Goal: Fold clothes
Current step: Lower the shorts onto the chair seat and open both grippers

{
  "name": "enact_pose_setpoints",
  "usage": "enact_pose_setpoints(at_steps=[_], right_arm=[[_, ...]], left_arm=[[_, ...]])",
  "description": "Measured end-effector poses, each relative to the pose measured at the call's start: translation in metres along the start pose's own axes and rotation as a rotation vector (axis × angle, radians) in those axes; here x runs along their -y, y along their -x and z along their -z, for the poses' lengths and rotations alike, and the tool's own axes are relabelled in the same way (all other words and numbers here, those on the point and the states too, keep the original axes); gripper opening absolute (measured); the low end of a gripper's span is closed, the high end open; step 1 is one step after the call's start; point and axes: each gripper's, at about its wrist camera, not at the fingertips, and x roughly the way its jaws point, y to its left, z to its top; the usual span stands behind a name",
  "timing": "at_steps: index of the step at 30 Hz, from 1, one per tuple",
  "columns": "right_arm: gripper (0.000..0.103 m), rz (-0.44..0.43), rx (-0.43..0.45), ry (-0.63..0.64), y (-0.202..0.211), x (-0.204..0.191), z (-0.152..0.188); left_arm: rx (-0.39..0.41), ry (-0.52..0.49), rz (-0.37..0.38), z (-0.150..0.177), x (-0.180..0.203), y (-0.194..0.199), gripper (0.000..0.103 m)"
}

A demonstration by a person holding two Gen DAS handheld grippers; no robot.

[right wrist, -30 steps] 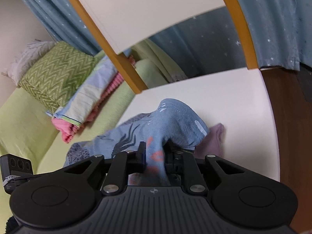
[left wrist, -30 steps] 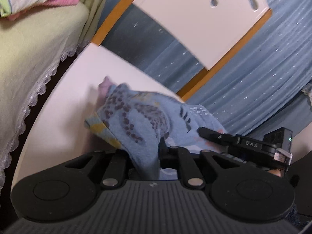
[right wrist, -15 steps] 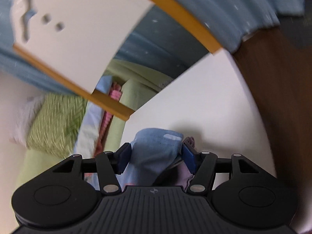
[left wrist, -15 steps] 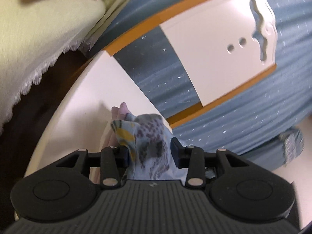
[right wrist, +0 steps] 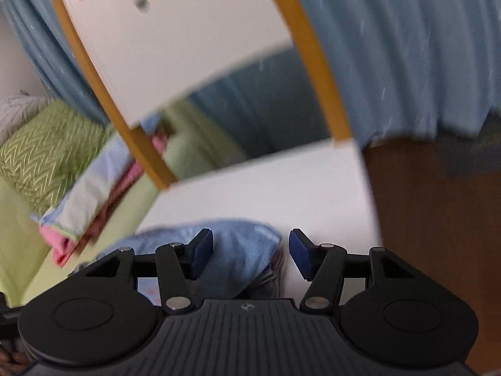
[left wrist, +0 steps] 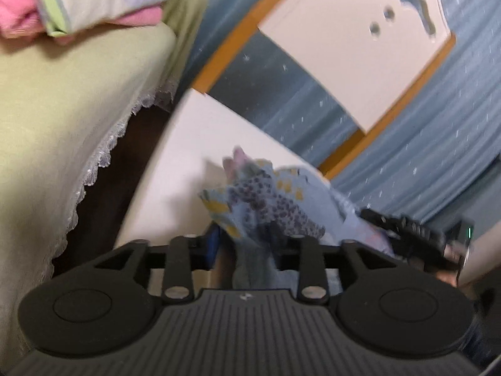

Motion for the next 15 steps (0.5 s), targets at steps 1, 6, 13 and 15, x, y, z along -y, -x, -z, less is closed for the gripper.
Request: enact_pose_setpoints(at_steps=[1,6,13,15], right_arm=[[0.058,0.016,0.045,0.045,0.012,-0.009,0.001],[0.040,-0.076,0.080,0.252,0.044,-0.054,0.025],[0.018,-0.097,-0.049,0.375,0.029,-0.077,0.069],[0.018,-0.084,-0.073,0.375,0.021,-0.075,0.075]], left_arm=[[0.014,0.017,0.014,-0.006,-0.002,0.008,0.031],[0.001,0.023,0.012,-0.057,0.014,0.007,0.030],[-0.211,0.024,-0.035,-0.079,0.028,-0.059,0.020],[-0.251,0.031,-0.055,-0.080,0.027,-0.073,0.020]])
